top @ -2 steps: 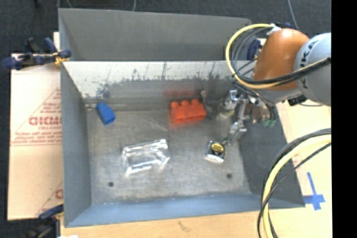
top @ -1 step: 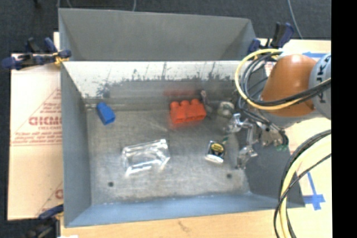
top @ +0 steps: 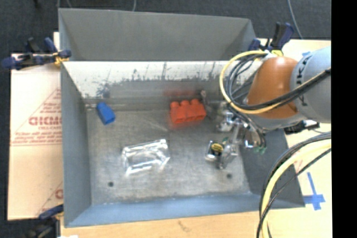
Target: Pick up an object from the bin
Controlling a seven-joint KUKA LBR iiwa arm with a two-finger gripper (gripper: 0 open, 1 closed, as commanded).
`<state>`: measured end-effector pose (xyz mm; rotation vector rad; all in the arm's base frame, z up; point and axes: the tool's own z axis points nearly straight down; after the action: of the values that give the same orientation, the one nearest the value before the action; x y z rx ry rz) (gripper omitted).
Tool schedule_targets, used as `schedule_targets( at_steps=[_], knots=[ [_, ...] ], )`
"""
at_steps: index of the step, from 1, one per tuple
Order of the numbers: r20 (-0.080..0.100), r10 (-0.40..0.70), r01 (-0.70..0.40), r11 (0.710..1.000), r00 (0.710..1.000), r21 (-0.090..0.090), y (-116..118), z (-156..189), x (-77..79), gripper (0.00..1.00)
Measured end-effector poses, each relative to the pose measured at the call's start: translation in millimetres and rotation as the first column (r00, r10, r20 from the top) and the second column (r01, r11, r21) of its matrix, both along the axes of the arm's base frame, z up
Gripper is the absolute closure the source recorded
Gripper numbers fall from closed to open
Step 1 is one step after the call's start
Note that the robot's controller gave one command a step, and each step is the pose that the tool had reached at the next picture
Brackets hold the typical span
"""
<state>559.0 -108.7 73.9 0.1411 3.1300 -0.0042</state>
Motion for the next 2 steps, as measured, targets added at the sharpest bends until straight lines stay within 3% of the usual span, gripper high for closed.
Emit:
schedule_targets(
  at_steps=[1, 2],
  knots=[
    [0.006, 0.005, -0.005, 1.000, 1.000, -0.002, -0.3, 1.9, 2.0, 1.00],
    [0.001, 0.335, -0.335, 0.942, 0.942, -0.003, -5.6, 190.0, -24.6, 1.00]
  ],
)
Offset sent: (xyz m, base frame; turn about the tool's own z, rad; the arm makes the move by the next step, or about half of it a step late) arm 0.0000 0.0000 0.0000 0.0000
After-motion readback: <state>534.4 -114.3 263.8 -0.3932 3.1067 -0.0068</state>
